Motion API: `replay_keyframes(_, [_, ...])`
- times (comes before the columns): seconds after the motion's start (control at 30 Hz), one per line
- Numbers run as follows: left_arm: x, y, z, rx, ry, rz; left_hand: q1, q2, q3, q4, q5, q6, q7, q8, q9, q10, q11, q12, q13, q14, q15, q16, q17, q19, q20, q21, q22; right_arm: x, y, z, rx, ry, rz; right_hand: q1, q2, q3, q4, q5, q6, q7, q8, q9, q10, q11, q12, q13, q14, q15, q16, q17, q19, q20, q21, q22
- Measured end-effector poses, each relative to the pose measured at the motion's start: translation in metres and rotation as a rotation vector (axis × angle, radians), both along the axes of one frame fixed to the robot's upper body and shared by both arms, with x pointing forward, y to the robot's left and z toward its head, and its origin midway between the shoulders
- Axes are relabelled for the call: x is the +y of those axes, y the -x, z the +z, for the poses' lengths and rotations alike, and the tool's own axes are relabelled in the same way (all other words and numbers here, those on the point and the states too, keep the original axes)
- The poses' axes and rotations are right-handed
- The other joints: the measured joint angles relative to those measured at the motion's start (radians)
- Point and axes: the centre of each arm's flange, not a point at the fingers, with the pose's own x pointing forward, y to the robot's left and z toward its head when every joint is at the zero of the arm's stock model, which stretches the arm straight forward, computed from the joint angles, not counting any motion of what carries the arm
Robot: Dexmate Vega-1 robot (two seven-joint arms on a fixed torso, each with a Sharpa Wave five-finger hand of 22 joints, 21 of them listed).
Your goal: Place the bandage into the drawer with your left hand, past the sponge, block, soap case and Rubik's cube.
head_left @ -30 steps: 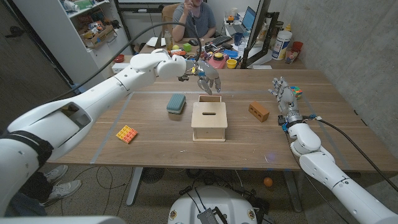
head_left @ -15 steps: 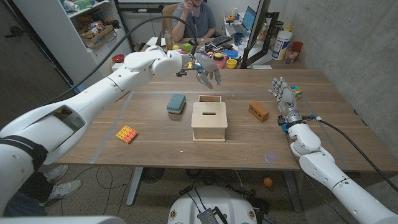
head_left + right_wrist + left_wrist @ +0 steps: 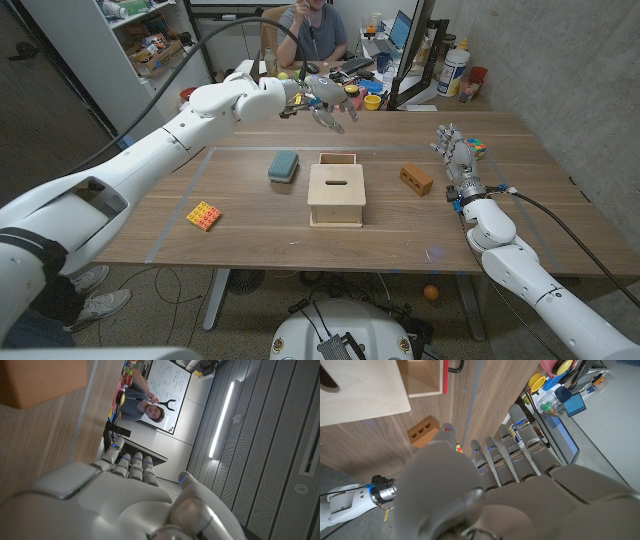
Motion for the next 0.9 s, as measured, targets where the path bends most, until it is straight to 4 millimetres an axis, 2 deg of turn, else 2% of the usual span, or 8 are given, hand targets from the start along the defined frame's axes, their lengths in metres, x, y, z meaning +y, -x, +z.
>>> replay_keyframes(0.23, [0.010,0.007,0.003,-0.031,0.049,-0.022,-0.031,-0.002,-0.022,0.014,0.011,-0.058,0.002,-0.007,0.005,-0.047,0.007,0.000,-0.006,-0.066,0.007,-0.006,-0.002,-0.041,0.030,-0.040,0.000,0.002,0.000,-0.001,0.004,0.004,-0.001,0.000,0.000,0.000,0.000,0.000,0.000,0.000,0.000,0.000,0.000,0.000,0.000,0.000,0.000,0.000,0.000,0.000,0.000,0.000,-0.004,0.000])
replay_keyframes(0.43, [0.018,0.012,0.006,-0.061,0.097,-0.051,-0.057,-0.002,-0.035,0.027,0.018,-0.088,0.002,-0.007,0.004,-0.070,0.010,0.000,-0.010,-0.103,0.009,-0.006,-0.007,-0.068,0.043,-0.065,0.000,0.006,0.001,-0.003,0.008,0.005,-0.003,0.000,0.000,0.000,0.000,0.000,0.000,0.000,0.000,0.000,-0.006,-0.005,0.000,0.000,0.000,0.000,0.000,0.000,0.000,0.000,-0.004,0.000])
replay_keyframes(0.6, [0.026,0.015,0.010,-0.092,0.149,-0.085,-0.095,0.002,-0.056,0.049,0.027,-0.126,0.001,-0.011,0.002,-0.113,0.019,0.000,-0.018,-0.176,0.010,-0.010,-0.015,-0.111,0.075,-0.105,0.000,0.012,0.004,-0.005,0.008,0.004,-0.007,0.000,0.000,0.000,0.000,0.000,-0.004,-0.004,0.000,0.000,-0.005,-0.005,0.000,0.000,0.000,0.000,0.000,0.000,0.000,0.000,-0.008,0.000])
replay_keyframes(0.8, [0.035,0.013,0.015,-0.113,0.192,-0.115,-0.107,0.006,-0.066,0.053,0.037,-0.149,0.002,-0.011,-0.002,-0.156,0.028,0.000,-0.029,-0.239,0.014,-0.014,-0.025,-0.140,0.096,-0.141,-0.001,0.020,0.010,-0.009,0.008,0.000,-0.019,0.000,0.000,0.000,0.000,0.000,-0.007,-0.007,0.000,0.000,-0.005,-0.005,0.000,0.000,0.000,0.000,0.000,0.000,0.000,0.000,-0.008,0.000])
replay_keyframes(0.9, [0.041,0.009,0.017,-0.109,0.200,-0.101,-0.118,0.006,-0.071,0.058,0.046,-0.151,0.001,-0.011,-0.002,-0.163,0.036,0.000,-0.036,-0.264,0.013,-0.014,-0.029,-0.168,0.121,-0.165,-0.003,0.019,0.010,-0.009,0.006,0.003,-0.041,0.000,0.000,0.000,0.000,0.000,-0.007,-0.007,0.000,0.000,-0.005,-0.005,0.000,0.000,0.000,0.000,0.000,0.000,0.000,0.000,-0.012,0.000])
